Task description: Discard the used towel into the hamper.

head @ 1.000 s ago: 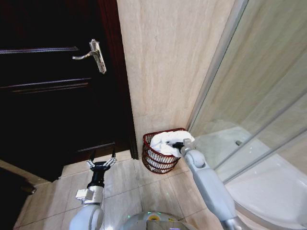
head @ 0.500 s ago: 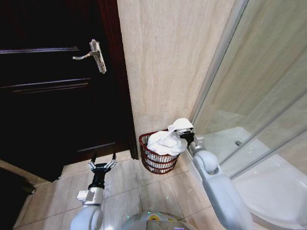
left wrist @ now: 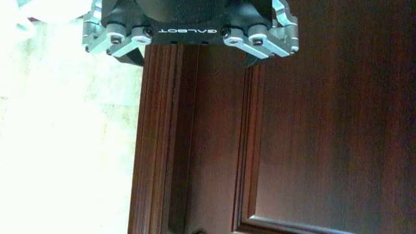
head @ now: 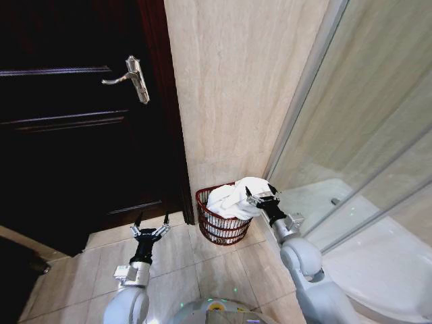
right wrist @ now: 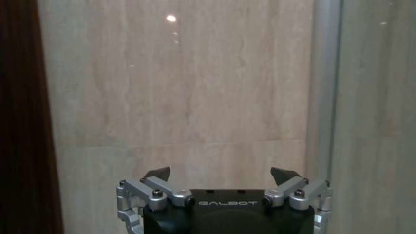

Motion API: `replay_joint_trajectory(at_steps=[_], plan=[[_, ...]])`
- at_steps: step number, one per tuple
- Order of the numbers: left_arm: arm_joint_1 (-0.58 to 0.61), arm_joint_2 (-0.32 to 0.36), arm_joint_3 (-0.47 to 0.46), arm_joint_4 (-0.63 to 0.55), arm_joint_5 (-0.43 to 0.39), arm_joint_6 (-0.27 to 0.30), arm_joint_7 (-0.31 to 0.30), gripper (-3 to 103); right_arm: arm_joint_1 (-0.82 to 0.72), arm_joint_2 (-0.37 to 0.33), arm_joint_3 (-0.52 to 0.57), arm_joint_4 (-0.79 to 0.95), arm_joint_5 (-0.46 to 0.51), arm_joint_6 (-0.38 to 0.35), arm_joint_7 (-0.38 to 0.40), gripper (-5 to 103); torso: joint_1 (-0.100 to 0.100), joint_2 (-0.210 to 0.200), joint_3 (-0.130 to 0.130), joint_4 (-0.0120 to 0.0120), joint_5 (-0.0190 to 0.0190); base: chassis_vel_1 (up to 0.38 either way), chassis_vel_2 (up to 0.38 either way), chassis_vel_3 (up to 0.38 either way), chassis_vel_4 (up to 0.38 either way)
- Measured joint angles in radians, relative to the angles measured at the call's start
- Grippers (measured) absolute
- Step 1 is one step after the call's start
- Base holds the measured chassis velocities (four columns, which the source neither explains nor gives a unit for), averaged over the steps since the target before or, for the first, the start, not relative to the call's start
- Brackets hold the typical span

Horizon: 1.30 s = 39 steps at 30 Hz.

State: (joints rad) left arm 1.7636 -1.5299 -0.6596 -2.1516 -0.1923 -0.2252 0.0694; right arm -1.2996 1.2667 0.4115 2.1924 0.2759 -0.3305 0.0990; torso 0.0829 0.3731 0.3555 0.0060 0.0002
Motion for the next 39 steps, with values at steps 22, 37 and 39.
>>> replay_joint_trajectory(at_steps=[22,37,39], plan=[[-0.018,0.001,-0.014,-0.017,-0.027,0.003,-0.004,100,-0.281,0.035,0.061,0.028,-0.041,-0.224,0.245,100,0.000,0.000,0.000,-0.0001,0.0002,0.000,0.000,0.000,0.000],[-0.038,0.003,-0.034,0.004,-0.050,0.001,-0.006,100,0.017,0.034,0.019,-0.301,-0.022,-0.048,0.173,100,0.000,0.000,0.000,-0.0004,-0.0002,0.000,0.000,0.000,0.000],[-0.039,0.000,-0.033,0.005,-0.048,0.001,-0.006,100,0.037,0.032,0.015,-0.318,-0.021,-0.037,0.165,100,0.000,0.000,0.000,-0.0004,-0.0003,0.000,0.000,0.000,0.000]])
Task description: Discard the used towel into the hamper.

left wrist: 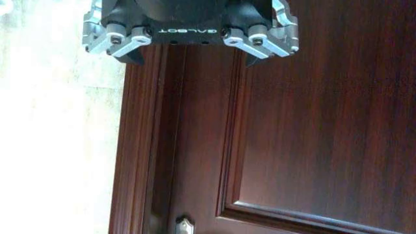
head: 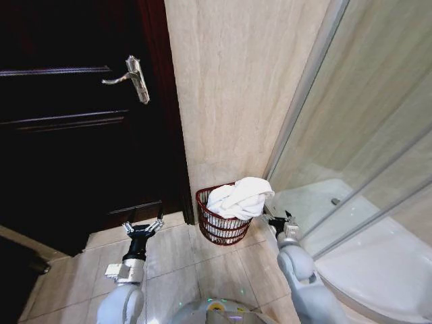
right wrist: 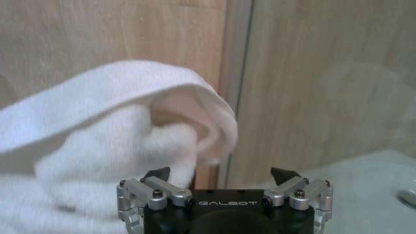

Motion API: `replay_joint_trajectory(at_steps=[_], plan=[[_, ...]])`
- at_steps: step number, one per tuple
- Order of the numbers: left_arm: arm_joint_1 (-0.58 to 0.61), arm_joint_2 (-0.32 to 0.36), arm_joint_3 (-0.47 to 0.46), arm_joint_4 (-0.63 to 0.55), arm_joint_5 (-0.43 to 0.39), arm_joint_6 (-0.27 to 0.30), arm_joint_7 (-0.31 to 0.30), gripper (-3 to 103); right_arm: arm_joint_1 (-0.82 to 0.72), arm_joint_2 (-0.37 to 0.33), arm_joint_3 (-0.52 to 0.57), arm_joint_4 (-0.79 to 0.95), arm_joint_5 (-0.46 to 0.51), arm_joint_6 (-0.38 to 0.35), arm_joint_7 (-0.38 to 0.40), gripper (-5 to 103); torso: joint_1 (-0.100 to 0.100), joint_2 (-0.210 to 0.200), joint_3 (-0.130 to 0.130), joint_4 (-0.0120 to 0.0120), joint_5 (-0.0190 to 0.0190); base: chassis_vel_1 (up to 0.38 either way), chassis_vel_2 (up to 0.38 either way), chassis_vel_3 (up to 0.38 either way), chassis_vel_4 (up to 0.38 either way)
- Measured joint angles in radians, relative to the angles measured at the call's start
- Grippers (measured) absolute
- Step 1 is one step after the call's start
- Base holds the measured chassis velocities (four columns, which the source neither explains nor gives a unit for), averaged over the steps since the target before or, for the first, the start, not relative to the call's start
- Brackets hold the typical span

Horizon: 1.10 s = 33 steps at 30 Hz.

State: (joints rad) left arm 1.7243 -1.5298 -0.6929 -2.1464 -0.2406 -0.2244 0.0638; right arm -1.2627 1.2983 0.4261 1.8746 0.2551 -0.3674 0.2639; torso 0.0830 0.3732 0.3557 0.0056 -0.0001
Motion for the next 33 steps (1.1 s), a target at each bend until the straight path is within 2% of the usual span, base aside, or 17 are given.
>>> replay_joint_trajectory(at_steps=[11,15,17,23,26,27,32,33], plan=[[0.010,-0.011,-0.016,-0.021,0.019,0.000,-0.006,100,0.169,-0.016,-0.027,-0.181,0.003,0.080,-0.096,100,0.000,0.000,0.000,0.0000,0.0003,0.000,0.000,0.000,0.000],[0.011,-0.024,-0.012,-0.026,0.036,0.002,-0.008,100,0.193,-0.027,-0.047,-0.183,0.001,0.091,-0.132,100,0.000,0.000,0.000,0.0000,0.0000,0.000,0.000,0.000,0.000],[0.009,-0.034,-0.004,-0.026,0.051,0.002,-0.008,100,0.203,-0.037,-0.068,-0.171,0.002,0.067,-0.162,100,0.000,0.000,0.000,-0.0001,0.0000,0.000,0.000,0.000,0.000],[0.011,-0.045,0.003,-0.032,0.069,0.002,-0.008,100,0.237,-0.054,-0.119,-0.173,0.005,0.002,-0.186,100,0.000,0.000,0.000,0.0000,0.0000,0.000,0.000,0.000,0.000],[0.015,-0.052,-0.001,-0.043,0.073,0.002,-0.009,100,0.282,-0.062,-0.157,-0.200,0.025,-0.071,-0.202,100,0.000,0.000,0.000,0.0000,0.0000,0.000,0.000,0.000,0.000],[0.015,-0.052,-0.001,-0.043,0.073,0.002,-0.009,100,0.282,-0.062,-0.157,-0.200,0.025,-0.071,-0.202,100,0.000,0.000,0.000,0.0000,0.0000,0.000,0.000,0.000,0.000],[0.027,-0.056,-0.009,-0.061,0.072,0.002,-0.010,100,0.357,-0.079,-0.226,-0.244,0.066,-0.173,-0.208,100,0.000,0.000,0.000,0.0000,0.0000,0.000,0.000,0.000,0.000],[0.027,-0.056,-0.009,-0.061,0.072,0.002,-0.010,100,0.357,-0.079,-0.226,-0.244,0.066,-0.173,-0.208,100,0.000,0.000,0.000,0.0000,0.0000,0.000,0.000,0.000,0.000]])
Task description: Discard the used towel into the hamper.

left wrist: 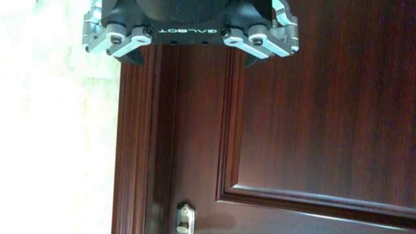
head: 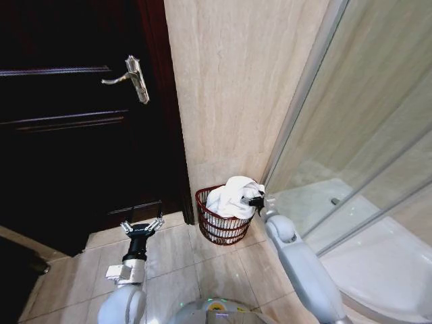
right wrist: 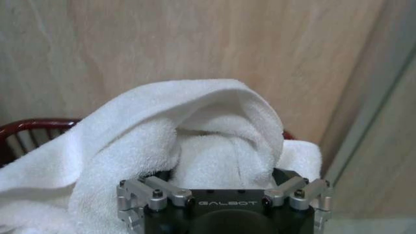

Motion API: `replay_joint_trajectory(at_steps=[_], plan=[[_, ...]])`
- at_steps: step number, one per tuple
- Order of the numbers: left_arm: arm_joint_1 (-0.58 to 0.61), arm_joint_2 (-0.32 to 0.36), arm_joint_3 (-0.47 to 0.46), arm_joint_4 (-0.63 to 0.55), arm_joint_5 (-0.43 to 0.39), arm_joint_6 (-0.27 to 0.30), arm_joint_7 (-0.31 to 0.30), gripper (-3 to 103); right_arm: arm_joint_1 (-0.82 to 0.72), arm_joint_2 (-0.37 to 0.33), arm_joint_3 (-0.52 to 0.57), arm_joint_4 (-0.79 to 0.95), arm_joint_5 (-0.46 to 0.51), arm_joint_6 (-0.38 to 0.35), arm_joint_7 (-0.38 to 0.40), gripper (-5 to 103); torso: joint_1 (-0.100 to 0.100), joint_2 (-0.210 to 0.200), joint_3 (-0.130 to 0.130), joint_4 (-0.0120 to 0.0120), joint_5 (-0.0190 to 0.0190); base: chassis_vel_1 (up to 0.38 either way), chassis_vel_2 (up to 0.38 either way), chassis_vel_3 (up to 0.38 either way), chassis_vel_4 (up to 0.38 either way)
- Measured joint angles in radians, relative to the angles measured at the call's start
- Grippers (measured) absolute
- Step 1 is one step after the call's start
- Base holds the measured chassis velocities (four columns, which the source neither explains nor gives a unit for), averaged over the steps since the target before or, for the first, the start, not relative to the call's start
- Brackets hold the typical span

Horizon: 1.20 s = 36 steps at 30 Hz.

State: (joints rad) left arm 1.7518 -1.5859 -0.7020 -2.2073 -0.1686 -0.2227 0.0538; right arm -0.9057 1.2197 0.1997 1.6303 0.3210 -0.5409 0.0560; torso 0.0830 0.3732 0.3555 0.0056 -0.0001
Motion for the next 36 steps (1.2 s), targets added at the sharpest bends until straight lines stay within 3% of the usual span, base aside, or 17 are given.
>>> replay_joint_trajectory(at_steps=[8,26,33,36], plan=[[0.001,-0.006,-0.002,-0.009,-0.002,0.004,-0.002,100,0.117,0.027,-0.060,-0.102,0.092,-0.129,-0.008,100,0.000,0.000,0.000,0.0000,0.0000,0.000,0.000,0.000,0.000],[-0.003,-0.011,-0.009,-0.012,-0.007,0.014,-0.016,100,0.221,0.152,-0.067,-0.342,0.076,-0.137,-0.041,100,0.000,0.000,0.000,-0.0001,-0.0003,0.000,0.000,0.000,0.000],[-0.014,-0.008,-0.006,-0.007,-0.007,0.024,-0.016,100,0.219,0.157,-0.065,-0.344,0.067,-0.128,-0.033,100,0.000,0.000,0.000,0.0003,0.0000,0.000,0.000,0.000,0.000],[-0.023,-0.007,0.000,-0.005,-0.008,0.029,-0.016,100,0.200,0.134,-0.060,-0.273,0.068,-0.103,0.008,100,0.000,0.000,0.000,0.0006,0.0005,0.000,0.000,0.000,0.000]])
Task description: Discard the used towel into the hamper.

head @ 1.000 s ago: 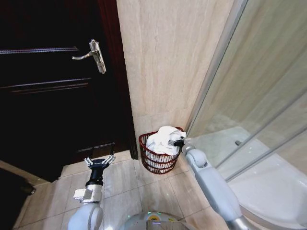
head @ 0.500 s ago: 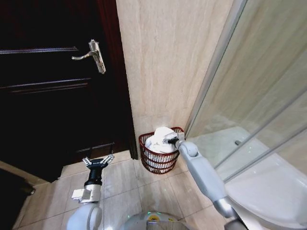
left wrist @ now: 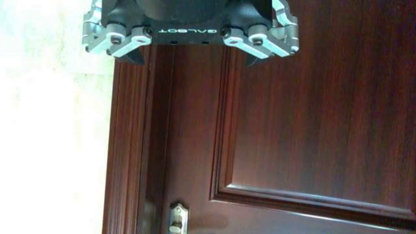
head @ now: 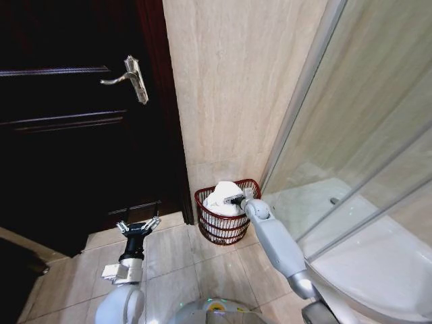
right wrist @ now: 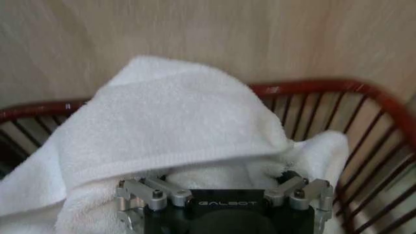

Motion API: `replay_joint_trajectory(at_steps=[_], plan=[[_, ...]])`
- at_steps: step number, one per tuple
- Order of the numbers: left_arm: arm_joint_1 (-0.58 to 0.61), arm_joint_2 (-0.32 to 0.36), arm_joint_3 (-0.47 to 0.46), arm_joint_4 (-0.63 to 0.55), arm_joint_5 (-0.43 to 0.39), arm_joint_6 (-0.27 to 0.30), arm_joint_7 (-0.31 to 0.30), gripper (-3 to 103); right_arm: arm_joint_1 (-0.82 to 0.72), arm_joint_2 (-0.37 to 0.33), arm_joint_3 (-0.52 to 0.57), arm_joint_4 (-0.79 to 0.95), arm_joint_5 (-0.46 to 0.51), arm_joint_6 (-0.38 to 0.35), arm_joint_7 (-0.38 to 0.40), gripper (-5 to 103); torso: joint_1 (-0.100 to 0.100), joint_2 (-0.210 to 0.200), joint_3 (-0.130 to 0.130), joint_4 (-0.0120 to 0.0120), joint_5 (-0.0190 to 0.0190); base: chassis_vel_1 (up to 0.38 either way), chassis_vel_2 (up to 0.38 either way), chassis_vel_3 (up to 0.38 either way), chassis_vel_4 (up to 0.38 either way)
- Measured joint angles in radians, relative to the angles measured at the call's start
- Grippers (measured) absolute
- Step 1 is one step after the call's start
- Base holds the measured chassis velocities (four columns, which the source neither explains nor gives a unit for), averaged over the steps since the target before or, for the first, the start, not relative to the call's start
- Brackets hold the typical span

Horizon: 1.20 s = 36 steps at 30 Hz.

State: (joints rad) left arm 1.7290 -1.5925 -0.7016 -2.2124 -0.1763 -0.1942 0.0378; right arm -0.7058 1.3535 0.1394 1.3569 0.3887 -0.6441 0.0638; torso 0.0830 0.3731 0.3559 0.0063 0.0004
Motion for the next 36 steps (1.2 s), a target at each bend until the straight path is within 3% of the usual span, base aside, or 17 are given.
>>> replay_joint_trajectory(at_steps=[6,20,25,29,36], plan=[[-0.019,-0.005,0.016,0.019,-0.001,0.004,-0.001,100,-0.091,-0.082,0.022,0.230,-0.038,0.075,0.066,100,0.000,0.000,0.000,-0.0005,-0.0001,0.000,0.000,0.000,0.000],[-0.039,-0.014,0.023,0.046,-0.002,0.003,-0.017,100,-0.327,-0.199,0.121,0.653,-0.065,0.182,0.113,100,0.000,0.000,0.000,-0.0005,-0.0002,0.000,0.000,0.000,0.000],[-0.037,-0.015,0.027,0.040,-0.002,0.003,-0.017,100,-0.399,-0.208,0.150,0.727,-0.119,0.265,0.119,100,0.000,0.000,0.000,-0.0007,-0.0002,0.000,0.000,0.000,0.000],[-0.026,-0.016,0.025,0.038,-0.006,-0.001,-0.024,100,-0.515,-0.178,0.161,0.774,-0.237,0.354,0.120,100,0.000,0.000,0.000,-0.0007,-0.0004,0.000,0.000,0.000,0.000],[-0.019,-0.006,0.018,0.033,-0.017,0.007,-0.025,100,-0.584,-0.124,0.156,0.789,-0.298,0.385,0.142,100,0.000,0.000,0.000,-0.0006,-0.0004,0.000,0.000,0.000,0.000]])
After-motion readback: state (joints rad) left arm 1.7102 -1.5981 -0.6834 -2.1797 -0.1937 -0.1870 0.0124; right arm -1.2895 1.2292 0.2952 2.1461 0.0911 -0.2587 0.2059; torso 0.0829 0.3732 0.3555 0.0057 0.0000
